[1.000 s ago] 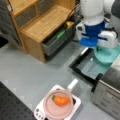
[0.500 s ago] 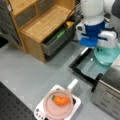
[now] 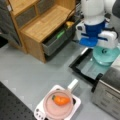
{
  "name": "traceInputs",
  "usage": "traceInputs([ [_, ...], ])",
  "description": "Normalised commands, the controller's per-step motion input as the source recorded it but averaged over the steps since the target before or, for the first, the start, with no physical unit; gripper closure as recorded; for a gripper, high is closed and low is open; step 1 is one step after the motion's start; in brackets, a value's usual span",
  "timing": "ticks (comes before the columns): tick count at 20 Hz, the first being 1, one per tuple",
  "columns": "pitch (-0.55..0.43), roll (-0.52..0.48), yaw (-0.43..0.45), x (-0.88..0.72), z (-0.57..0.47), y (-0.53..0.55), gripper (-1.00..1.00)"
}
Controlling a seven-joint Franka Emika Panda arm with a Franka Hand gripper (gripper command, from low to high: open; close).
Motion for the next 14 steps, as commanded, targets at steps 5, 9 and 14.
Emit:
traceInputs([
  [5, -0.094, 0.028, -0.160, -0.07, -0.01, 0.11, -1.00],
  [9, -0.008, -0.122, -0.150, 0.00, 0.09, 0.09, -1.00],
  [14, 0.012, -0.231, -0.046, 0.12, 0.16, 0.08, -1.00],
])
